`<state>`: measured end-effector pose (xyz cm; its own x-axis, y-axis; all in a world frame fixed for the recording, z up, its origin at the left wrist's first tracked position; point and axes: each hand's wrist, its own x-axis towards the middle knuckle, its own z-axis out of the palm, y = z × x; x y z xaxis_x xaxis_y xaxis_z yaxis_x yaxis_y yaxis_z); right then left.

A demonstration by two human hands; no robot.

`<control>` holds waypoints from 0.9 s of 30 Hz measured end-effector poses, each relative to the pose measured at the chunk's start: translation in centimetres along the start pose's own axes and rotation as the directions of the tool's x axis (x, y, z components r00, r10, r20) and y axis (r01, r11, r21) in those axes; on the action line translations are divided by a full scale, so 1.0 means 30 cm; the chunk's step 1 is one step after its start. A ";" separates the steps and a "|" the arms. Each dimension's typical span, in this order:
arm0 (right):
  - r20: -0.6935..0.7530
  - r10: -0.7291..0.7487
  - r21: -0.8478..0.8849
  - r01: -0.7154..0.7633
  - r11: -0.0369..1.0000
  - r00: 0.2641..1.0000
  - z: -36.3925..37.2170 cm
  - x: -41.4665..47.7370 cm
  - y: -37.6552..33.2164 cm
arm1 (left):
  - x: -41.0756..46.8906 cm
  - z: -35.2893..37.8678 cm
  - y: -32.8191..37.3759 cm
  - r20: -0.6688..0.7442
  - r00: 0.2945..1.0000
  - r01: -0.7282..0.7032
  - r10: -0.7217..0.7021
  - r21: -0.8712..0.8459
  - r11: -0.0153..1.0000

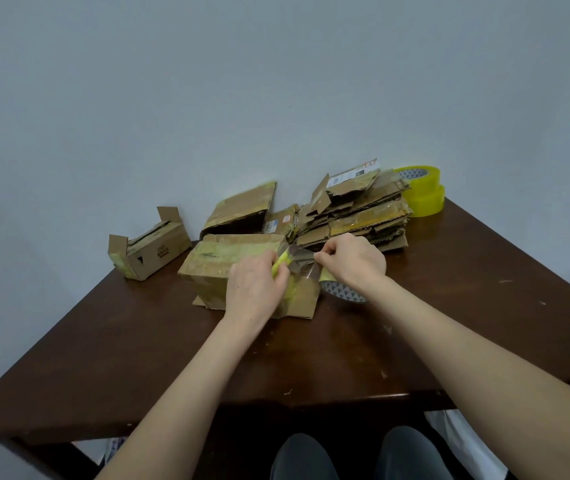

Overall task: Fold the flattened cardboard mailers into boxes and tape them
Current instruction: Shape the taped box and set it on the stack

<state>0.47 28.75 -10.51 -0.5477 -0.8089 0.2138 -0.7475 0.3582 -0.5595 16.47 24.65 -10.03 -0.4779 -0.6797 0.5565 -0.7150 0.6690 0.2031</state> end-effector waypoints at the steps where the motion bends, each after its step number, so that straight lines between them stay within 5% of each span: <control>1: 0.000 0.002 -0.003 -0.002 1.000 1.000 0.000 -0.002 0.001 | -0.001 0.001 -0.003 0.001 1.000 -0.007 0.007 0.019 1.000; 27: -0.043 -0.021 -0.032 0.019 0.999 0.999 -0.002 -0.014 0.017 | 0.043 0.012 0.001 0.096 0.995 -0.015 -0.007 0.226 0.974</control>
<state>0.31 29.32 -10.82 -0.5476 -0.7956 0.2592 -0.7694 0.3569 -0.5297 15.65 23.69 -9.61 -0.5194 -0.7102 0.4752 -0.8048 0.5935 0.0073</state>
